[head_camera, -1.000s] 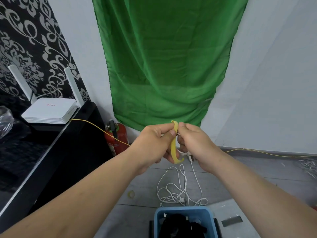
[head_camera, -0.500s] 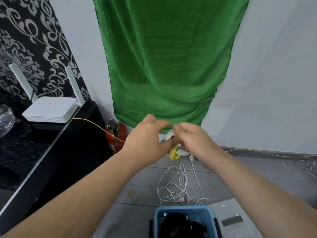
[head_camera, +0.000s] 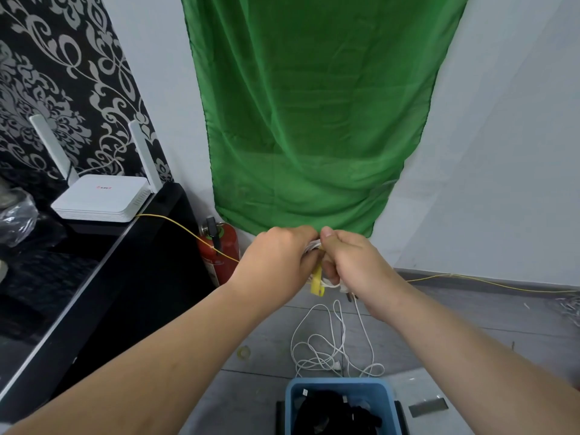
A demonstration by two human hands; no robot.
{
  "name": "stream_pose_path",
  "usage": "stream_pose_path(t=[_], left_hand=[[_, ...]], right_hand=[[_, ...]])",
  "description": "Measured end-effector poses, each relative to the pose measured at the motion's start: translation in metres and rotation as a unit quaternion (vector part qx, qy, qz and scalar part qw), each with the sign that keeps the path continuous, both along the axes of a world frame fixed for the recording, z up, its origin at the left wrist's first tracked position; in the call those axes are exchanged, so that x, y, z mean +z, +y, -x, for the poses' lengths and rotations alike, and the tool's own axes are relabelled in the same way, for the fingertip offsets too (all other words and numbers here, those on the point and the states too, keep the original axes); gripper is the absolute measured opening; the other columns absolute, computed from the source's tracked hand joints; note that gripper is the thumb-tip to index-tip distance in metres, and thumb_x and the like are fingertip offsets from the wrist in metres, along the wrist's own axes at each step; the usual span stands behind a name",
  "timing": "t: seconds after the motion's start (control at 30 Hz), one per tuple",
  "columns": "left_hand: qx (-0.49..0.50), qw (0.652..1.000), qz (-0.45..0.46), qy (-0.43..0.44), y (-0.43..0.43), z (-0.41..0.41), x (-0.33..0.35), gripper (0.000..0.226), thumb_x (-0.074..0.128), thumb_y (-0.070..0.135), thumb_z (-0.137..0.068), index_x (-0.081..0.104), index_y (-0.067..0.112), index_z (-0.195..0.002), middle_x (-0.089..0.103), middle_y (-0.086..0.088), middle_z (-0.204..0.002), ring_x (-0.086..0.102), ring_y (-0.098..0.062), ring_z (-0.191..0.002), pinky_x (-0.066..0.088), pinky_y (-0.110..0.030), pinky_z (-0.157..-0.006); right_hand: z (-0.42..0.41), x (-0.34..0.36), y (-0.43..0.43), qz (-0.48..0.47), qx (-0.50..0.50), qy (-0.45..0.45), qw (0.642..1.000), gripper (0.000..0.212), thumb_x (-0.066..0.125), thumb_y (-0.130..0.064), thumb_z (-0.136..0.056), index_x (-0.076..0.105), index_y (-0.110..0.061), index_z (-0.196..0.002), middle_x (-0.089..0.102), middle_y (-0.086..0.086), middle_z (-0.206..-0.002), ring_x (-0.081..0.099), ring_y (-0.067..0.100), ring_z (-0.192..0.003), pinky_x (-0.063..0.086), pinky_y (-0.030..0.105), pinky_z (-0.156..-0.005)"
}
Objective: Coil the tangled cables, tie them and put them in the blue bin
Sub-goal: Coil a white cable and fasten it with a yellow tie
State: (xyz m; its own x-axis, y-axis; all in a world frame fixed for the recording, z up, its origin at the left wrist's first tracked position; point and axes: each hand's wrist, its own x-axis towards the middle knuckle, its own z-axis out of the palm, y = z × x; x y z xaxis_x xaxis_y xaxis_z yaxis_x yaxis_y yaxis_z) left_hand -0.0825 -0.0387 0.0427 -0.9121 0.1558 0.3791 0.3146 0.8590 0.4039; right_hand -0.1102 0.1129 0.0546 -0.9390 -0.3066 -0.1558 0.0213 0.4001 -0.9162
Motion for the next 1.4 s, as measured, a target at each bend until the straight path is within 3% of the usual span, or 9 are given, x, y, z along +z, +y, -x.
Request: stream_pose_path(t=[0.1, 0.27, 0.37, 0.47, 0.57, 0.73, 0.93, 1.17, 1.4], left_hand=[[0.017, 0.999, -0.002, 0.034, 0.001, -0.001, -0.001, 0.018, 0.059, 0.033, -0.093, 0.060, 0.018, -0.082, 0.064, -0.002, -0.066, 0.061, -0.032, -0.063, 0.046, -0.040, -0.055], [0.023, 0.998, -0.035, 0.053, 0.002, -0.002, -0.002, 0.023, 0.059, 0.041, -0.090, 0.062, 0.020, -0.082, 0.065, 0.000, -0.064, 0.061, -0.027, -0.059, 0.047, -0.038, -0.053], [0.023, 0.997, -0.026, 0.064, 0.004, -0.002, -0.004, 0.023, 0.058, 0.041, -0.091, 0.062, 0.020, -0.083, 0.065, 0.000, -0.064, 0.061, -0.029, -0.060, 0.048, -0.039, -0.051], [0.039, 0.995, -0.005, 0.090, 0.008, -0.004, -0.005, 0.013, 0.064, 0.035, -0.089, 0.063, 0.023, -0.083, 0.064, 0.002, -0.064, 0.062, -0.029, -0.060, 0.048, -0.036, -0.049], [0.038, 0.995, -0.023, 0.085, 0.010, -0.004, -0.006, 0.011, 0.063, 0.034, -0.089, 0.063, 0.024, -0.084, 0.064, 0.002, -0.064, 0.062, -0.029, -0.061, 0.048, -0.037, -0.050], [0.020, 0.994, -0.061, 0.085, 0.012, -0.004, -0.005, 0.011, 0.069, 0.021, -0.089, 0.061, 0.018, -0.082, 0.057, 0.002, -0.059, 0.047, -0.023, -0.055, 0.041, -0.038, -0.048], [-0.010, 0.994, -0.092, 0.056, 0.004, -0.003, -0.006, 0.015, 0.070, 0.011, -0.086, 0.061, 0.021, -0.080, 0.039, 0.015, -0.056, 0.036, -0.012, -0.056, 0.030, -0.029, -0.051], [-0.015, 0.991, -0.135, 0.015, 0.005, -0.005, -0.008, 0.017, 0.076, 0.027, -0.086, 0.066, 0.024, -0.100, 0.058, 0.008, -0.058, 0.049, -0.011, -0.051, 0.045, -0.031, -0.052], [0.007, 0.974, -0.223, -0.039, 0.011, -0.003, -0.007, 0.029, 0.082, 0.041, -0.084, 0.061, 0.021, -0.078, 0.048, 0.009, -0.051, 0.036, -0.007, -0.046, 0.028, -0.022, -0.047]], right_hand=[[0.002, -0.001, -0.002, 0.062, -0.018, -0.031, 0.997, 0.038, 0.045, -0.033, -0.108, 0.058, -0.011, -0.080, 0.059, 0.006, -0.059, 0.046, 0.016, -0.054, 0.038, 0.032, -0.058], [0.001, 0.002, 0.007, 0.129, -0.049, -0.094, 0.986, 0.030, 0.057, -0.030, -0.103, 0.066, -0.012, -0.081, 0.064, 0.001, -0.065, 0.049, 0.015, -0.052, 0.033, 0.024, -0.046], [0.002, 0.002, 0.011, 0.147, -0.074, -0.117, 0.979, 0.023, 0.066, -0.027, -0.098, 0.075, -0.010, -0.087, 0.066, 0.000, -0.065, 0.054, 0.016, -0.055, 0.036, 0.027, -0.052], [0.003, 0.001, 0.012, 0.203, -0.118, -0.122, 0.964, 0.008, 0.074, -0.016, -0.091, 0.080, -0.013, -0.095, 0.075, 0.007, -0.081, 0.061, 0.020, -0.063, 0.050, 0.035, -0.065], [0.003, 0.001, 0.012, 0.220, -0.137, -0.109, 0.960, 0.011, 0.079, -0.011, -0.086, 0.081, -0.016, -0.096, 0.078, 0.008, -0.087, 0.064, 0.017, -0.067, 0.049, 0.040, -0.070], [0.008, 0.006, 0.018, 0.351, -0.113, -0.197, 0.909, 0.028, 0.073, 0.000, -0.085, 0.070, -0.006, -0.112, 0.079, 0.013, -0.103, 0.074, 0.022, -0.083, 0.061, 0.038, -0.082], [0.009, -0.001, 0.024, 0.265, -0.069, -0.186, 0.944, 0.014, 0.071, -0.006, -0.091, 0.077, -0.001, -0.103, 0.075, 0.021, -0.091, 0.069, 0.026, -0.072, 0.059, 0.035, -0.071], [0.008, -0.004, 0.026, 0.241, -0.065, -0.174, 0.952, 0.012, 0.073, -0.007, -0.090, 0.078, -0.005, -0.101, 0.069, 0.018, -0.082, 0.059, 0.018, -0.062, 0.045, 0.027, -0.051], [0.005, -0.005, 0.019, 0.270, -0.112, -0.187, 0.938, 0.014, 0.075, -0.008, -0.087, 0.079, -0.006, -0.101, 0.066, 0.021, -0.088, 0.058, 0.018, -0.060, 0.042, 0.027, -0.049]])
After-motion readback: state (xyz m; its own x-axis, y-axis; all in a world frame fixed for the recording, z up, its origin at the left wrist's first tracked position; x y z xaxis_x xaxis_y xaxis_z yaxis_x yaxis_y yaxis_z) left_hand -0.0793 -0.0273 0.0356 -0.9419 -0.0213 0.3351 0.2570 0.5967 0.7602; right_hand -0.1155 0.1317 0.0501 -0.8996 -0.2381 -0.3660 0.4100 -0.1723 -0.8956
